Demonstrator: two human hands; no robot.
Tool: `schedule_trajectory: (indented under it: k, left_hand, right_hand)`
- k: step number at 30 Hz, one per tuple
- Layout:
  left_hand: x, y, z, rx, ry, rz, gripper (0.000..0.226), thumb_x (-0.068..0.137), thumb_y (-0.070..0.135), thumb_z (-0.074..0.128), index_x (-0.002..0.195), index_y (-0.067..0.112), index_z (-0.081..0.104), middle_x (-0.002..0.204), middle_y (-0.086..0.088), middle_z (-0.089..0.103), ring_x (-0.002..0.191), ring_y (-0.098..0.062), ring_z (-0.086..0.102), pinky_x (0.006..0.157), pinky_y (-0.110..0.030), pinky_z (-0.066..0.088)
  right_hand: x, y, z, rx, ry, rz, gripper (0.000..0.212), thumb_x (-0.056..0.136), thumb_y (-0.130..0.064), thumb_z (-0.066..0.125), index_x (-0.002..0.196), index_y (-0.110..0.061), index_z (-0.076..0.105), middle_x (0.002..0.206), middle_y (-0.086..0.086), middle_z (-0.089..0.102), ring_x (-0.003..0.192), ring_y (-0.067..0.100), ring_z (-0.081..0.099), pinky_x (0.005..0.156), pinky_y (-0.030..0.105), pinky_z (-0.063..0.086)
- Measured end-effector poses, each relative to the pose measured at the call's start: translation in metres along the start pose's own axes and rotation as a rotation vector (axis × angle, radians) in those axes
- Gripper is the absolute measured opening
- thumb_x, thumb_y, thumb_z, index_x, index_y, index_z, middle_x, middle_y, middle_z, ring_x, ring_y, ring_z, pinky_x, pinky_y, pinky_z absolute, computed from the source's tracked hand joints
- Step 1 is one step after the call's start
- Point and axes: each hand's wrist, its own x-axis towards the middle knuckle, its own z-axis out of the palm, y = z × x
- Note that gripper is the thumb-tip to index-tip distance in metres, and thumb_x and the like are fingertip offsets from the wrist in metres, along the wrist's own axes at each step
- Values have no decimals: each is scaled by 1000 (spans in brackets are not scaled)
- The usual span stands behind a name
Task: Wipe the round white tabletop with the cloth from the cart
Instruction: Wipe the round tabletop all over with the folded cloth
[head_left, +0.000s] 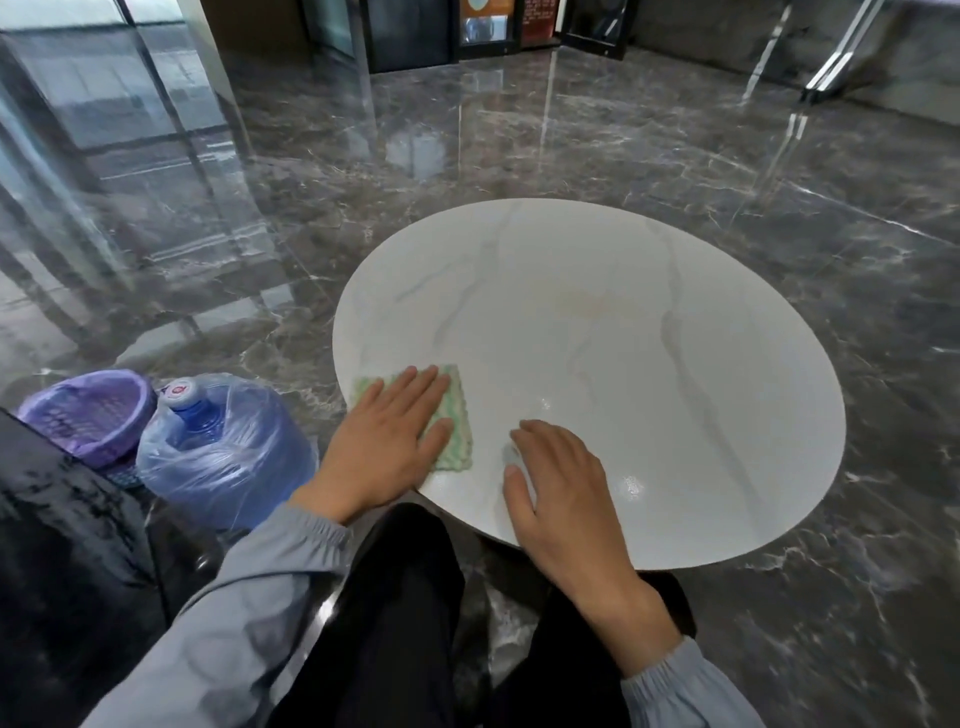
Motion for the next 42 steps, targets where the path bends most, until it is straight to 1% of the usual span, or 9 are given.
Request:
schedule_trajectory:
  k: [7,10,13,21,28,31,34,38,42]
  left_hand:
    - [-20,28,14,69,105,151,67,106,51,16,164,21,27,171,6,22,160,-15,12,128,-43,5]
    - [-20,21,6,13,-11,222,69,102,61,10,166,35,11,171,19,0,159,-4,-5,129,-35,-6]
    - [7,-6,-8,-8,-59,153,70,100,66,7,165,41,1,168,24,-9,157,0,-12,127,-30,-13]
    - [99,-72,-35,87,-122,-50,62,110,50,15,167,29,-1,175,8,-4,161,-14,-7,130,-42,-3]
    - [37,-18,-18,89,-140,251,75,97,63,-5,165,31,-6,171,16,-13,157,-8,-18,129,-38,-12]
    - [9,-9,-14,82,-125,331,73,99,64,-2,165,33,-4,169,19,-15,157,-4,-19,128,-36,-12]
    - [27,-24,-20,45,-154,287,74,96,69,-2,164,40,-5,168,24,-15,155,1,-19,128,-32,-13]
    - [97,-68,-34,74,-154,132,69,103,64,11,165,35,0,174,13,-4,159,-7,-9,129,-36,-4]
    - [140,-79,-43,97,-171,4,63,111,50,19,167,29,1,175,8,-3,161,-15,-6,129,-42,-2]
  right_hand:
    - [5,-6,11,-78,2,8,31,102,-28,42,118,-16,66,129,-2,63,125,19,53,102,36,45]
    - [3,-4,12,-88,12,13,28,104,-27,43,120,-18,65,130,-4,63,125,16,52,103,33,43]
    - [3,-4,13,-101,9,15,33,104,-30,41,122,-18,65,134,-5,62,131,16,51,108,31,38]
    - [4,-3,15,-99,18,37,30,103,-31,41,119,-23,65,130,-10,60,128,14,52,106,27,35]
    - [6,-5,14,-127,-25,36,26,102,-30,46,122,-19,60,130,-7,58,123,16,49,99,34,42]
    - [8,-5,15,-138,-7,36,24,100,-29,50,120,-19,60,127,-7,58,120,17,51,96,35,44]
    - [7,-5,16,-152,9,33,24,99,-29,50,118,-20,61,126,-7,58,120,18,51,96,35,44]
    - [14,-10,16,-203,0,50,15,96,-29,49,105,-22,59,111,-9,57,106,19,52,84,37,46]
    - [34,-20,15,-234,-35,54,32,100,-36,37,110,-24,64,113,-7,59,104,21,52,82,38,46]
